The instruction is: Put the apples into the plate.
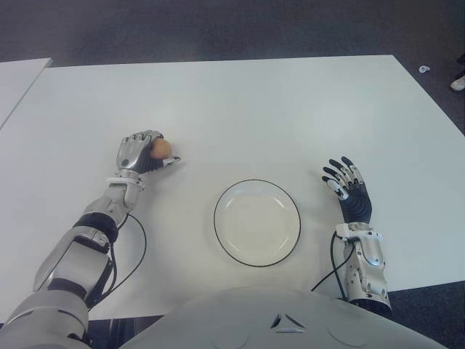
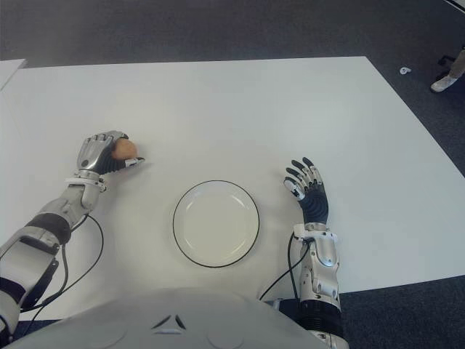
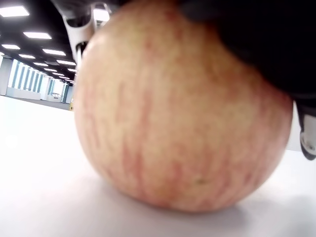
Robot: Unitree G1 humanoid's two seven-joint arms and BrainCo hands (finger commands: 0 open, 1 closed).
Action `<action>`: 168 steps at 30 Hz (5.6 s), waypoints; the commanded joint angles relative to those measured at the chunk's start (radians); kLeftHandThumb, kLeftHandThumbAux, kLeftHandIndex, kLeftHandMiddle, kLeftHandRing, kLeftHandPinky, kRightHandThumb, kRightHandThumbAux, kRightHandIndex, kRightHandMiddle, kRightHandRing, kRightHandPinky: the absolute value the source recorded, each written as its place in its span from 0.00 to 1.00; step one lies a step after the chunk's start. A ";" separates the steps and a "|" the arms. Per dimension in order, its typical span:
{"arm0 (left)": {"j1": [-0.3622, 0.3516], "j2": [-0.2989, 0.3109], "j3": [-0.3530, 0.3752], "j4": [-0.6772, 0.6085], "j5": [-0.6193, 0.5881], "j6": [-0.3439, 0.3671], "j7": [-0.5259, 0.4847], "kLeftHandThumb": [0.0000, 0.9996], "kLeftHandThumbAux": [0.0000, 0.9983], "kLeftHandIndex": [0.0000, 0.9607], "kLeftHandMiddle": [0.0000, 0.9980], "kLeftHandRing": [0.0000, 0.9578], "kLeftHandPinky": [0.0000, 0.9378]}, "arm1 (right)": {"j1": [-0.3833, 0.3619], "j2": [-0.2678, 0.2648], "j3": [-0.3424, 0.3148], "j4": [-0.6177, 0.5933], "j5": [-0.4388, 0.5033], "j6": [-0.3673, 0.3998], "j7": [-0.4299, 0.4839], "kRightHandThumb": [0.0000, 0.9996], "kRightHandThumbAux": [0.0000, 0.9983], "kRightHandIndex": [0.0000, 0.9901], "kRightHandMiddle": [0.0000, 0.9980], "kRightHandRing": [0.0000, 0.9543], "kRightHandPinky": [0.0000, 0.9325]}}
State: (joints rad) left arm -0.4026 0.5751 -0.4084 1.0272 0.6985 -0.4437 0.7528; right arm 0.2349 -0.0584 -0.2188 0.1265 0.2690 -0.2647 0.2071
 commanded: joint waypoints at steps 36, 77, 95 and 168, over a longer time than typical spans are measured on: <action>0.015 0.015 0.048 -0.020 -0.013 -0.028 -0.032 0.75 0.70 0.46 0.87 0.90 0.90 | 0.002 0.010 0.002 0.065 0.004 0.005 0.006 0.49 0.72 0.13 0.24 0.27 0.32; 0.156 0.084 0.169 -0.811 0.165 0.233 -0.215 0.75 0.70 0.46 0.89 0.92 0.92 | -0.024 0.029 0.031 0.090 -0.030 0.006 -0.013 0.52 0.74 0.13 0.24 0.27 0.30; 0.182 0.022 0.088 -0.936 0.238 0.184 -0.263 0.75 0.69 0.46 0.88 0.92 0.93 | -0.036 0.033 0.047 0.154 -0.046 -0.011 -0.017 0.50 0.73 0.14 0.25 0.28 0.34; 0.378 -0.103 -0.121 -1.161 0.303 -0.057 -0.557 0.74 0.70 0.46 0.87 0.90 0.91 | -0.044 0.063 0.070 0.150 -0.062 0.033 -0.060 0.47 0.76 0.13 0.27 0.31 0.36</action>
State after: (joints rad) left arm -0.0326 0.4736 -0.5286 -0.1179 1.0027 -0.5013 0.2180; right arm 0.1514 -0.0052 -0.1558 0.2205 0.2202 -0.2835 0.1600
